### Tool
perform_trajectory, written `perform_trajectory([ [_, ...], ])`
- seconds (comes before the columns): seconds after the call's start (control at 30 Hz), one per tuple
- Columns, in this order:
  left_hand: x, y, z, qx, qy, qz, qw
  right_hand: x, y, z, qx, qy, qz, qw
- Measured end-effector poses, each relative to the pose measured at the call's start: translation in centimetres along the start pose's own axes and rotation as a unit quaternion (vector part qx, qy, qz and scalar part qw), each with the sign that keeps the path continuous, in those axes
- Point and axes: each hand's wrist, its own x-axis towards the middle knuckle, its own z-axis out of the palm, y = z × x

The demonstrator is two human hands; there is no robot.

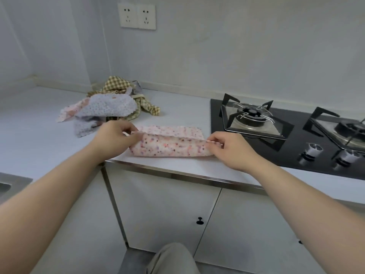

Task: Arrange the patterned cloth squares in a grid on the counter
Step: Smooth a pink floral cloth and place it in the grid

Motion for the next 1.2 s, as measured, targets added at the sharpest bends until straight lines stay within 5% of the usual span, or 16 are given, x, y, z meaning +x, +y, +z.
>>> perform_trajectory([
  [0.27, 7.1, -2.0, 1.3, 0.144, -0.003, 0.019, 0.989, 8.6, 0.1, 1.5, -0.093, -0.021, 0.037, 0.995],
  [0.63, 10.4, -6.5, 5.0, 0.136, 0.026, 0.044, 0.989, 12.9, 4.0, 5.4, -0.195, -0.004, 0.082, 0.977],
  [0.77, 10.4, -6.3, 5.1, 0.112, 0.027, 0.071, 0.991, 13.2, 3.7, 5.2, -0.135, -0.009, 0.075, 0.988],
  [0.9, 10.2, -5.8, 4.8, 0.049, 0.045, 0.042, 0.997, 12.6, 3.7, 4.7, 0.036, 0.05, 0.066, 0.996],
  [1.07, 9.8, -5.3, 4.6, -0.017, 0.105, 0.06, 0.993, 12.2, 3.4, 4.5, 0.254, 0.104, 0.057, 0.96],
  [1.2, 9.7, -4.4, 3.9, -0.101, 0.145, 0.049, 0.983, 11.8, 3.6, 4.7, 0.29, 0.099, 0.044, 0.951],
])
